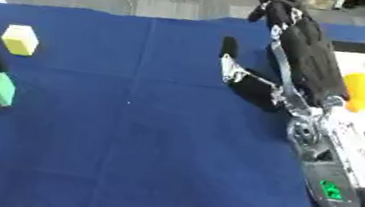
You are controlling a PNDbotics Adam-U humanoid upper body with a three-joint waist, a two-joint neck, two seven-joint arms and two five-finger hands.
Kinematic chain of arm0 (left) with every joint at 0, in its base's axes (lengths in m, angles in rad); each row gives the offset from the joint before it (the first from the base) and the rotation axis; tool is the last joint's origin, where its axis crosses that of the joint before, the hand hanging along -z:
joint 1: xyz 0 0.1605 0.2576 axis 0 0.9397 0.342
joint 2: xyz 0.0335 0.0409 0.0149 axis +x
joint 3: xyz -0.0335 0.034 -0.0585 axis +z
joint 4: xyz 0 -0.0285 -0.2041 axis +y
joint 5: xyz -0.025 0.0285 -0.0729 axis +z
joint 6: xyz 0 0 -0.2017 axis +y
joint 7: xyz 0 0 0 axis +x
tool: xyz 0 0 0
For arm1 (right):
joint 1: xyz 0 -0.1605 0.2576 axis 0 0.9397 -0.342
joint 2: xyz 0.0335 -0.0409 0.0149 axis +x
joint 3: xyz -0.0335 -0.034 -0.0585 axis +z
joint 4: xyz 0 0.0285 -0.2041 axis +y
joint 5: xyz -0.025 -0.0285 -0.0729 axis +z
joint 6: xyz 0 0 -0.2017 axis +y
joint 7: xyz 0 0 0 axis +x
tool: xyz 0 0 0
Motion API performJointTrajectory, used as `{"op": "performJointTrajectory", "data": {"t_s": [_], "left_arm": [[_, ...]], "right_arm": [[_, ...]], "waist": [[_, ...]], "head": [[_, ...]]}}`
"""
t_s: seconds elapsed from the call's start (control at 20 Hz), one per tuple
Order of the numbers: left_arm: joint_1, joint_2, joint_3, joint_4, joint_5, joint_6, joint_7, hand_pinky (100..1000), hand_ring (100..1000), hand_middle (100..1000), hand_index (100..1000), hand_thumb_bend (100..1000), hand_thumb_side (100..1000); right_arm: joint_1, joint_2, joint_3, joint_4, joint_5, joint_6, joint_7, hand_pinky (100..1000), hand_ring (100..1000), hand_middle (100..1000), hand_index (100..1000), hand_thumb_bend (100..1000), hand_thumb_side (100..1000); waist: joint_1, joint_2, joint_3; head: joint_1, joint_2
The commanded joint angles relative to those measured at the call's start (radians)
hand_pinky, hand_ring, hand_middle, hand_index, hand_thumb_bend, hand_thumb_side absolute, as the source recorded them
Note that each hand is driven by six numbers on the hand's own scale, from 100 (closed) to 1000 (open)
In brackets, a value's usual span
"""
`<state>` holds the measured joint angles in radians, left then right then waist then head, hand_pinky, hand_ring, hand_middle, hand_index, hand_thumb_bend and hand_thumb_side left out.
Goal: Pick up the objects with one hand, pass them to the other hand, and then place them into the box on the other side of the table.
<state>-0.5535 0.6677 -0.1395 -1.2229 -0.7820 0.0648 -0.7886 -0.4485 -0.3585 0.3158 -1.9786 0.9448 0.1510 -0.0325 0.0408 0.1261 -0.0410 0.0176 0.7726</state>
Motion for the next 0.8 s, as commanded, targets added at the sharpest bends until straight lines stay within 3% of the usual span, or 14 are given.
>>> {"op": "performJointTrajectory", "data": {"t_s": [0.05, 0.3, 0.8], "left_arm": [[-0.009, 0.043, 0.017, -0.021, 0.007, 0.004, -0.016, 817, 706, 737, 836, 548, 197], [-0.006, 0.052, 0.023, -0.024, 0.0, 0.017, -0.017, 811, 688, 720, 822, 441, 195], [0.002, 0.075, 0.032, -0.034, -0.034, 0.027, -0.025, 806, 669, 705, 803, 319, 141]], "right_arm": [[-0.012, -0.02, -0.009, -0.021, -0.003, -0.001, 0.0, 458, 860, 622, 982, 100, 369], [-0.01, -0.02, -0.008, -0.021, -0.003, 0.0, 0.001, 456, 860, 621, 983, 100, 368], [-0.008, -0.02, -0.008, -0.021, -0.005, -0.002, 0.004, 454, 859, 621, 983, 100, 371]], "waist": [[0.013, -0.021, 0.001], [0.013, -0.021, 0.002], [0.015, -0.022, 0.0]], "head": [[-0.001, -0.003], [-0.001, -0.003], [-0.003, -0.003]]}}
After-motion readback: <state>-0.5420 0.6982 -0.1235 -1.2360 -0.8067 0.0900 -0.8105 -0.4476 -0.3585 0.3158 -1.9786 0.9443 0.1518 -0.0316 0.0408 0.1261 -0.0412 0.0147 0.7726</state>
